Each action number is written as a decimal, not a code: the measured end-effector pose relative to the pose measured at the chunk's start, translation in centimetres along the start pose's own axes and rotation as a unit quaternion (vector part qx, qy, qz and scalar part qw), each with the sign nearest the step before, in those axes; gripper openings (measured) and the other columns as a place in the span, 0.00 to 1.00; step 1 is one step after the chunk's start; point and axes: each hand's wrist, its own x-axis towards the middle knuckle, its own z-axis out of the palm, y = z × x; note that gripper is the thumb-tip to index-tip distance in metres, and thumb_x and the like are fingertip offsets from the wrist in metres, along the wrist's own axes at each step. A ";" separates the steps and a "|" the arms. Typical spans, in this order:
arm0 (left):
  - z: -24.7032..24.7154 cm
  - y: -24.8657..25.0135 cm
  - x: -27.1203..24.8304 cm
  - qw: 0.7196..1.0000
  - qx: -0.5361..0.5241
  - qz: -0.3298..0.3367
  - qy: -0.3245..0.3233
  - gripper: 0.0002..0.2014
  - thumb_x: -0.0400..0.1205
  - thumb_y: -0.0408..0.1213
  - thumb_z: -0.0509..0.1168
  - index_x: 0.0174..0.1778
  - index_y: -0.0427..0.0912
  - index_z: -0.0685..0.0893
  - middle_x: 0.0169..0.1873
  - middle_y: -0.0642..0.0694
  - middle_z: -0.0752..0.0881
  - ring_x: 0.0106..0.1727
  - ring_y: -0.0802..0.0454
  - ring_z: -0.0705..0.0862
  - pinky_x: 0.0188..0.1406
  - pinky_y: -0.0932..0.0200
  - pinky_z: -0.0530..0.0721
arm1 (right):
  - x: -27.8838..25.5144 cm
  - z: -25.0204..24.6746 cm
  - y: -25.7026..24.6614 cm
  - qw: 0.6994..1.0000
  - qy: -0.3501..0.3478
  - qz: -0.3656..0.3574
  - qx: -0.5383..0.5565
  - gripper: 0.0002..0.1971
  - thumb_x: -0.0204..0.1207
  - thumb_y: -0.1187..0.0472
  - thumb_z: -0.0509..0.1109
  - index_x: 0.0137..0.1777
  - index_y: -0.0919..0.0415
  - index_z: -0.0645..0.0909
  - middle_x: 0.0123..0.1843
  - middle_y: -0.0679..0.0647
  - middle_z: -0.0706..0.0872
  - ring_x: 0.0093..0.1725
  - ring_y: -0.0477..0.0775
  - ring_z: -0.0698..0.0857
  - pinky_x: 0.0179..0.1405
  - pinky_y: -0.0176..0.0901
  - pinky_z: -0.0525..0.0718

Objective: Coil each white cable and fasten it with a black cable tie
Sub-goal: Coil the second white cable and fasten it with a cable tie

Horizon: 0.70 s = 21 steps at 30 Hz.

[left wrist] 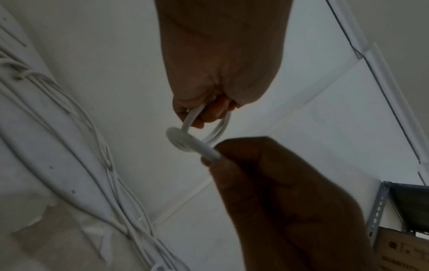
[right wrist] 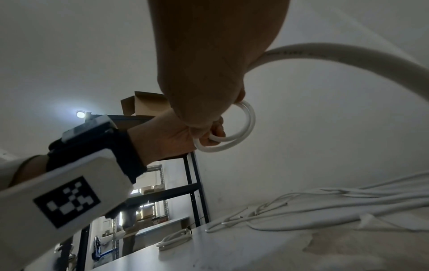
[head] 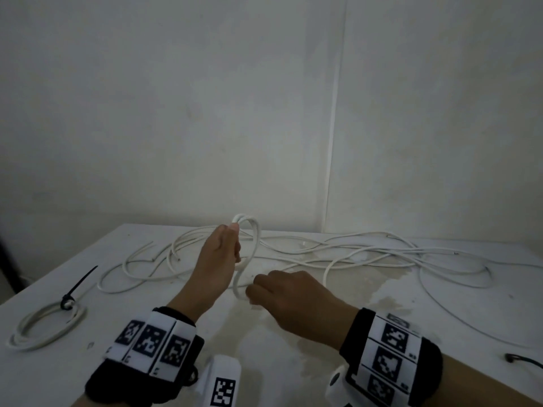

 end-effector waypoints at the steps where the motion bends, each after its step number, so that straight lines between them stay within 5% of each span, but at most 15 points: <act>1: 0.2 -0.1 -0.2 1.000 0.002 -0.001 -0.012 0.17 0.87 0.40 0.49 0.31 0.43 0.66 0.27 0.48 0.68 0.28 0.56 0.68 0.27 0.70 0.70 | 0.0 0.0 0.2 1.000 0.004 -0.002 0.003 0.04 0.72 0.64 0.55 0.44 0.55 0.67 0.32 0.47 0.80 0.24 0.48 0.75 0.18 0.34 0.56; 7: 1.0 -0.4 -1.4 0.992 0.013 -0.016 -0.121 0.16 0.87 0.42 0.48 0.34 0.41 0.68 0.29 0.47 0.70 0.25 0.63 0.70 0.26 0.74 0.70 | 0.5 -0.9 1.1 0.996 0.049 0.030 0.075 0.06 0.73 0.63 0.62 0.41 0.57 0.80 0.35 0.49 0.84 0.28 0.51 0.79 0.16 0.35 0.67; 10: 1.4 -0.2 -1.8 0.987 0.000 -0.032 -0.159 0.15 0.87 0.37 0.49 0.37 0.39 0.73 0.27 0.47 0.76 0.28 0.62 0.77 0.29 0.76 0.74 | 0.6 -1.6 1.8 0.985 0.072 0.072 0.137 0.03 0.72 0.63 0.62 0.44 0.55 0.76 0.35 0.51 0.84 0.32 0.52 0.80 0.20 0.40 0.75; 13: 1.7 0.4 -2.1 0.978 -0.027 -0.069 -0.195 0.16 0.87 0.33 0.46 0.34 0.40 0.69 0.22 0.52 0.69 0.19 0.62 0.68 0.22 0.70 0.69 | 0.6 -2.1 2.7 0.974 0.076 0.129 0.171 0.04 0.75 0.57 0.63 0.43 0.56 0.74 0.34 0.50 0.84 0.34 0.49 0.81 0.26 0.43 0.79; 17: 2.0 1.5 -2.2 0.961 -0.118 -0.108 -0.225 0.17 0.87 0.37 0.47 0.30 0.43 0.64 0.21 0.52 0.62 0.19 0.59 0.60 0.20 0.67 0.62 | 0.7 -3.1 3.6 0.967 0.083 0.169 0.172 0.11 0.73 0.53 0.62 0.42 0.60 0.79 0.34 0.50 0.85 0.36 0.47 0.77 0.31 0.43 0.74; 21: 2.0 1.6 -2.4 0.949 -0.152 -0.148 -0.233 0.20 0.87 0.41 0.46 0.28 0.41 0.65 0.18 0.51 0.63 0.16 0.58 0.59 0.18 0.67 0.62 | 0.2 -3.7 5.3 0.939 0.077 0.234 0.241 0.19 0.72 0.45 0.61 0.48 0.60 0.83 0.39 0.42 0.76 0.37 0.40 0.73 0.34 0.32 0.72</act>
